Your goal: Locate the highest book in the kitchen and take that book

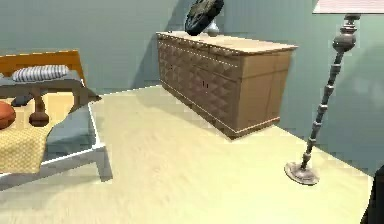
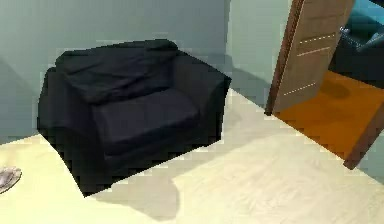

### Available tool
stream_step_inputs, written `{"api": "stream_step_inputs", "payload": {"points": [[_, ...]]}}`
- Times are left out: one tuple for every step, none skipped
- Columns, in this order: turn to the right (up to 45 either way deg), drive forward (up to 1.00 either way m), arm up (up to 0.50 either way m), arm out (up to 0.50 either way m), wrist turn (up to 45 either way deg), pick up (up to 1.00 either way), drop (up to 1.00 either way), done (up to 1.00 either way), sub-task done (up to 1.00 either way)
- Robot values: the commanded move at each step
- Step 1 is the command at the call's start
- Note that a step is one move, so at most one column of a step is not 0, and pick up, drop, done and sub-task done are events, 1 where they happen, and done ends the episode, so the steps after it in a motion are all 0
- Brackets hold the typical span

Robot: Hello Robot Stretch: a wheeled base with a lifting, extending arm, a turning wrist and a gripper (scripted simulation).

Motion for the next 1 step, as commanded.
{"api": "stream_step_inputs", "payload": {"points": [[-45.0,0.00,0.00,0.00,0.0,0.00,0.00,0.00,0.00]]}}
